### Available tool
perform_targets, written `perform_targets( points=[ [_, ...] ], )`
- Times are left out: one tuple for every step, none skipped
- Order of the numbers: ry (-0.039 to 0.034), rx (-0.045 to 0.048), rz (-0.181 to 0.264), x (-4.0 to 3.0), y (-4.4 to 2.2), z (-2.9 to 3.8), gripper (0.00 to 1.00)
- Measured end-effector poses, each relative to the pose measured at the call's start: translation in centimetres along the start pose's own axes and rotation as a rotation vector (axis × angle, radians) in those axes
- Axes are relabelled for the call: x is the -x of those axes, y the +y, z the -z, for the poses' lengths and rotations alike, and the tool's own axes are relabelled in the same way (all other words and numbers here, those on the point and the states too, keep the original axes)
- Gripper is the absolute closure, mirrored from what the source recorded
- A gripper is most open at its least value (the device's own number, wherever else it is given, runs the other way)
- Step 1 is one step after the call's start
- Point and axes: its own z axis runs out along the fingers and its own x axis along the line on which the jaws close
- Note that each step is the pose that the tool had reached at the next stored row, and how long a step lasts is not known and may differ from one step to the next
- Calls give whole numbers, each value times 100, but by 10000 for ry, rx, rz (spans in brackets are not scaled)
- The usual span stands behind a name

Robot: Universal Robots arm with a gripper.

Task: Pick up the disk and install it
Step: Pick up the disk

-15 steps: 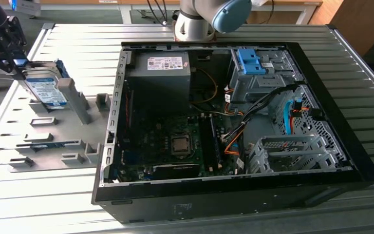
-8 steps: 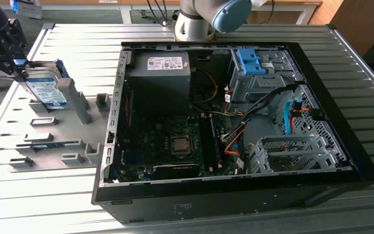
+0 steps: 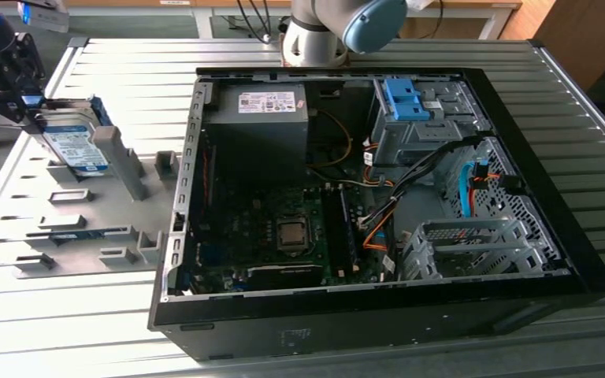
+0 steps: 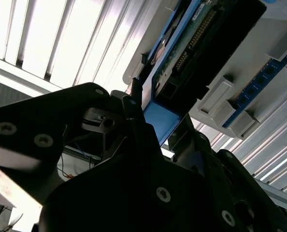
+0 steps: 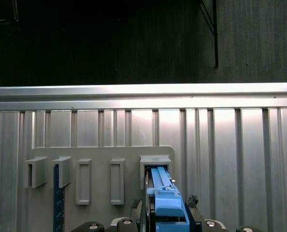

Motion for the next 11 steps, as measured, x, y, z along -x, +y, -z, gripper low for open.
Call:
perform_targets(
  points=[
    [0,0,0,0,0,0,53],
    [-1,-2,0,0,0,-2,53],
    [-1,-2,0,0,0,-1,53],
    [-1,-2,0,0,0,-2,53],
    [-1,-2,0,0,0,-2,53],
    [-1,-2,0,0,0,-2,55],
    [0,0,0,0,0,-2,55],
    [0,-1,0,0,0,-2,62],
    [0,-1,0,0,0,-2,62],
    [-1,-2,0,0,0,-3,63],
    [-2,-2,0,0,0,-3,63]
  ],
)
